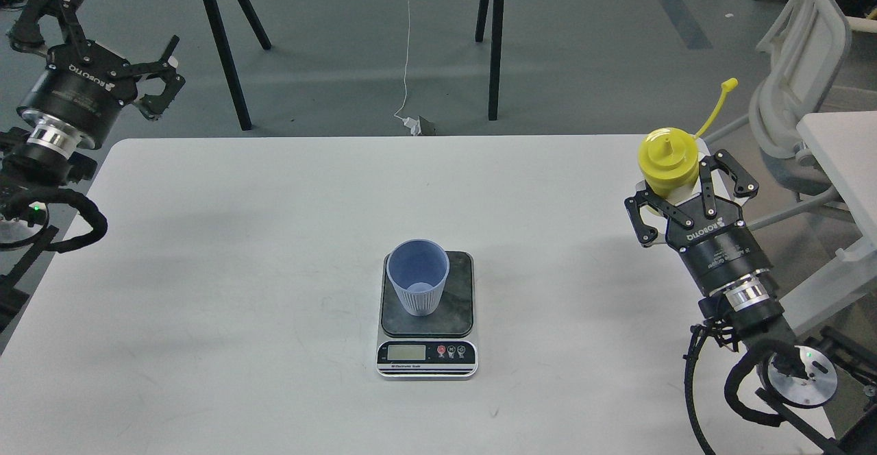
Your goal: Pour seasoning into cup on scale with both arms
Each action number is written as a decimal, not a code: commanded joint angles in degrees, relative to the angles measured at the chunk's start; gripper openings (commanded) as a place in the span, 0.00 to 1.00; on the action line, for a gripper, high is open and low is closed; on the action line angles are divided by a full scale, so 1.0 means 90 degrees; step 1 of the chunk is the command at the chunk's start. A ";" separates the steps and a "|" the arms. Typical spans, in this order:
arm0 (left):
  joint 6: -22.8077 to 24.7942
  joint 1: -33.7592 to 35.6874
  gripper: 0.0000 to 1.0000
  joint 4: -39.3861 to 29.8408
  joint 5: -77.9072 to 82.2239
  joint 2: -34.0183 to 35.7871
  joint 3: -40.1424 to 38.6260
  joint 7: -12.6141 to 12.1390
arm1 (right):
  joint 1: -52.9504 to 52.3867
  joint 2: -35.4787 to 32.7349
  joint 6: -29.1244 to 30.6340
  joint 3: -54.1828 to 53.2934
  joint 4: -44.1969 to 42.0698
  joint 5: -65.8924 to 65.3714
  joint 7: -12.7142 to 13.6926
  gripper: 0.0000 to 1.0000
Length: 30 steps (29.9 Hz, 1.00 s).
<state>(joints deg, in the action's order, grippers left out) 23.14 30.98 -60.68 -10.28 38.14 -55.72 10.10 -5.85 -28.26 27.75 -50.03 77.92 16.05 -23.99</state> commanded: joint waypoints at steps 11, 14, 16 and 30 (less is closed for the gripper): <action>-0.0023 -0.0005 1.00 0.0003 0.0009 -0.0009 0.0000 0.0000 | 0.0601 0.0894 0.0028 -0.0106 -0.1090 0.0121 0.0087 0.30; -0.0032 -0.0005 0.99 -0.0006 0.0009 -0.0019 0.0009 0.0000 | 0.0679 0.1050 0.0028 -0.0096 -0.1138 0.0121 0.0087 0.31; -0.0032 -0.0005 1.00 -0.0006 0.0009 -0.0019 0.0010 0.0000 | 0.0718 0.1099 0.0028 -0.0086 -0.1168 0.0101 0.0097 0.32; -0.0169 0.0025 1.00 -0.0026 -0.0001 -0.0009 0.0000 -0.0009 | 0.0855 0.1109 0.0028 0.0021 -0.1373 0.0121 0.0077 0.94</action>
<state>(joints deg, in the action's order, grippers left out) 21.77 31.07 -60.87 -10.27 37.97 -55.69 10.07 1.30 -18.29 27.98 -49.67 65.22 17.07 -23.14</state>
